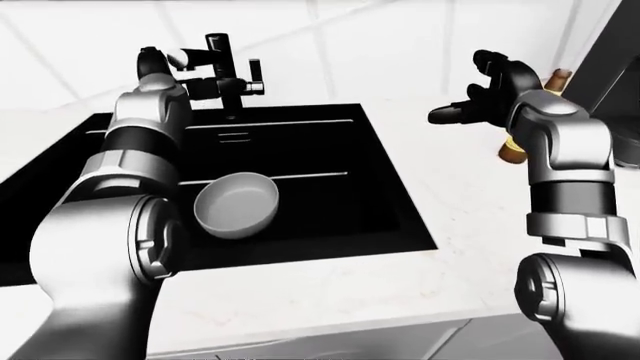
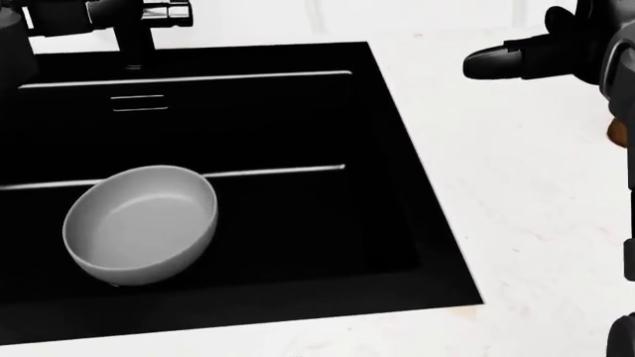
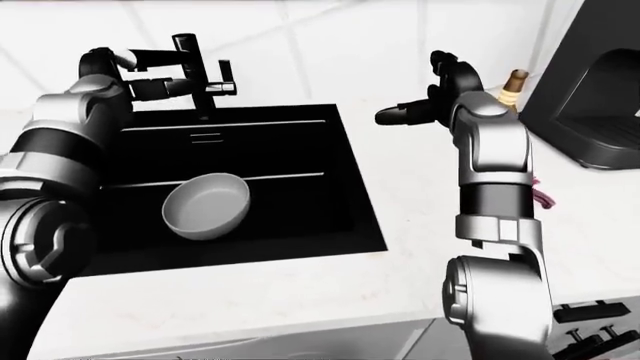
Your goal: Turn the sink spout to the right.
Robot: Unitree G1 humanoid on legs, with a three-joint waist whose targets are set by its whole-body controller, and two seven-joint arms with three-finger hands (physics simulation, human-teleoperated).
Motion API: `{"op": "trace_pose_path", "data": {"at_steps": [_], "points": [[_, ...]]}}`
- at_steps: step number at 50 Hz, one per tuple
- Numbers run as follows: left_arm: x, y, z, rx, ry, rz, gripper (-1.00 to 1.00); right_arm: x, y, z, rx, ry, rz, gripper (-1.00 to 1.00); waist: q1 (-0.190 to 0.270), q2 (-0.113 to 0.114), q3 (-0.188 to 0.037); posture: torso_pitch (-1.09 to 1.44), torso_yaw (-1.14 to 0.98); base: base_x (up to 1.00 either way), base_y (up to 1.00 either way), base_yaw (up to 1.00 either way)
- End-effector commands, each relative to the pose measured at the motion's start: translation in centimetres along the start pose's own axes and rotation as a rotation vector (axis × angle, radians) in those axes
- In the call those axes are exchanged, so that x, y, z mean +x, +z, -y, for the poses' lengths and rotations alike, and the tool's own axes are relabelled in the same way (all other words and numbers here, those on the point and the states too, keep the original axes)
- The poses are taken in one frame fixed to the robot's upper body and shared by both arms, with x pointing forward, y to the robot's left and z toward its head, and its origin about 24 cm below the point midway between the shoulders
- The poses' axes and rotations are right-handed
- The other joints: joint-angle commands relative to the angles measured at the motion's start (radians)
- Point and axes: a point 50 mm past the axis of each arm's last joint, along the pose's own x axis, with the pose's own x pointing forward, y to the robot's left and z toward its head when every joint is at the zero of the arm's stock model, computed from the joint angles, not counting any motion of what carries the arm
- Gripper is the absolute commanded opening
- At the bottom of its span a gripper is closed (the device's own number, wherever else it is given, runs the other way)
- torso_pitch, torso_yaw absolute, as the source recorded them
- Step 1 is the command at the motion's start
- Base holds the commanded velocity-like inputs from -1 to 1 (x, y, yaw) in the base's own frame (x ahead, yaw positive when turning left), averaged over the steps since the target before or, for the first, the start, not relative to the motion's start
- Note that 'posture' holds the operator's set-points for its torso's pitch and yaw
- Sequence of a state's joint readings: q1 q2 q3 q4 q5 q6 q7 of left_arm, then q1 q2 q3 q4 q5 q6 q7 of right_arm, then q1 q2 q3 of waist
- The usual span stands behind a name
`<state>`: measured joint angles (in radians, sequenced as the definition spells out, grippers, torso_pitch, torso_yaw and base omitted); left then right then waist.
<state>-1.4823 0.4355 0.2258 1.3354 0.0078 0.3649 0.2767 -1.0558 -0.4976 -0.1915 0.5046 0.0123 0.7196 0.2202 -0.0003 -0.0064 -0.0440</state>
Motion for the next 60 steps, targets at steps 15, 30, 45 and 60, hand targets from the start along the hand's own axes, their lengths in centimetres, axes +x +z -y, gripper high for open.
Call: {"op": "trace_pose_path", "data": {"at_steps": [15, 30, 45, 60], "points": [[-1.0, 3.1, 1.1, -0.007, -0.028, 0.121, 1.0, -0.8, 2.5, 0.5, -0.01, -0.018, 0.106, 1.0, 0.003, -0.006, -0.025, -0.1, 0.0, 0.0, 0.0, 0.0], [-1.8, 4.5, 2.6, -0.001, -0.079, 0.154, 1.0, -1.0, 2.2, 0.9, -0.004, -0.021, 0.108, 1.0, 0.006, -0.011, -0.023, -0.1, 0.0, 0.0, 0.0, 0.0], [-2.3, 4.6, 4.0, 0.017, -0.119, 0.162, 1.0, -1.2, 2.3, 1.0, -0.004, -0.025, 0.108, 1.0, 0.007, -0.016, -0.025, -0.1, 0.0, 0.0, 0.0, 0.0], [-2.5, 3.9, 5.1, 0.03, -0.141, 0.155, 1.0, -1.5, 2.5, 1.3, -0.002, -0.028, 0.111, 1.0, 0.008, -0.018, -0.027, -0.1, 0.0, 0.0, 0.0, 0.0]]}}
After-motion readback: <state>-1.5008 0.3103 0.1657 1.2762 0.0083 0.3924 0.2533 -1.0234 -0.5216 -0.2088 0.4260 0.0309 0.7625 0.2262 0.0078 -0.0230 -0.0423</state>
